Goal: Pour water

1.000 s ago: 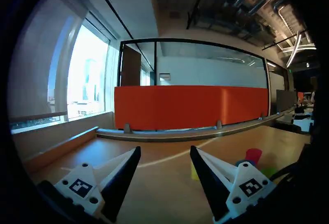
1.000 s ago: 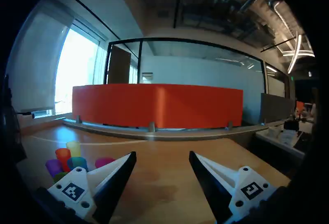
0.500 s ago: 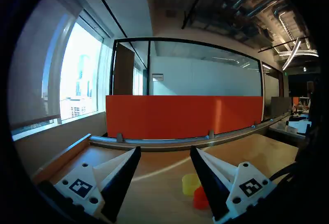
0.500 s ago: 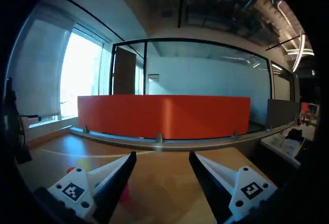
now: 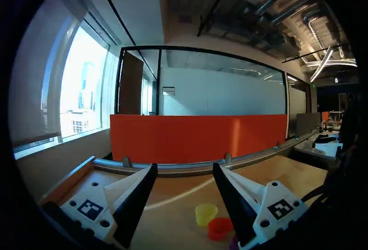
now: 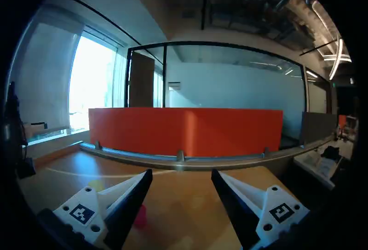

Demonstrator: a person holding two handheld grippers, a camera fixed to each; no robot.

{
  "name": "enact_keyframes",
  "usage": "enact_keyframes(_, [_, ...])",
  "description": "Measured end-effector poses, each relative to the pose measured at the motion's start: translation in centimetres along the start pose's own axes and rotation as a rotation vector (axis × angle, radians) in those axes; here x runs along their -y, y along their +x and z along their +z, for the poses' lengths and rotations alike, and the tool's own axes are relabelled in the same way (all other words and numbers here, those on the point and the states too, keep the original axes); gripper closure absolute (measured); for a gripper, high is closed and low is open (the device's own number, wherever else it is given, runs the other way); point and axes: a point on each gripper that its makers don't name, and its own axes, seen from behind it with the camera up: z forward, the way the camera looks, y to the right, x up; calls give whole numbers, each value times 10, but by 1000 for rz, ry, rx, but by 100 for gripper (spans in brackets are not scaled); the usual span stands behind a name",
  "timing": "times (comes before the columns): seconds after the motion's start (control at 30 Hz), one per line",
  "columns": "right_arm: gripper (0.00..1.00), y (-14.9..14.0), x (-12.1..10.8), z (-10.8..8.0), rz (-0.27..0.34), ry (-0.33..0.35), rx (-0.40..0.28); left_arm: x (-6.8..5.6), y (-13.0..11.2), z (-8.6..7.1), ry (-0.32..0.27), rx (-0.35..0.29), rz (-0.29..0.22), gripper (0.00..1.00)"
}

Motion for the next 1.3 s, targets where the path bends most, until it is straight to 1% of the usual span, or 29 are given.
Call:
enact_keyframes(0.1, [1, 2, 1, 0, -4, 5, -3, -1, 0, 1, -7, -1, 9, 12])
enact_keyframes(0.2, [1, 2, 2, 0, -9, 15, -4, -5, -2, 2, -25, 8, 7, 12])
enact_keyframes(0.4, [0, 5, 8, 0, -21, 52, -4, -16, -2, 4, -84, 17, -22, 12])
enact_keyframes(0.5, [1, 8, 14, 0, -31, 84, -11, -20, 1, 5, -114, 16, -21, 12])
enact_keyframes(0.6, [1, 10, 22, -1, -39, 124, -18, -27, 0, 4, -149, 22, -17, 12])
enact_keyframes(0.8, [1, 17, 45, -5, -52, 220, -32, -46, -4, 3, -228, 39, -38, 12])
enact_keyframes(0.9, [1, 21, 57, -7, -54, 268, -37, -53, -1, 2, -261, 33, -47, 12])
enact_keyframes(1.0, [1, 24, 66, -8, -52, 306, -37, -58, 4, 0, -287, 23, -51, 12])
enact_keyframes(1.1, [1, 26, 70, -9, -46, 330, -29, -62, 7, -1, -309, 17, -56, 12])
enact_keyframes(1.2, [1, 25, 73, -9, -45, 347, -22, -64, 6, -1, -324, 19, -57, 12])
enact_keyframes(1.3, [0, 25, 75, -8, -51, 359, -19, -64, 4, 0, -328, 26, -48, 12])
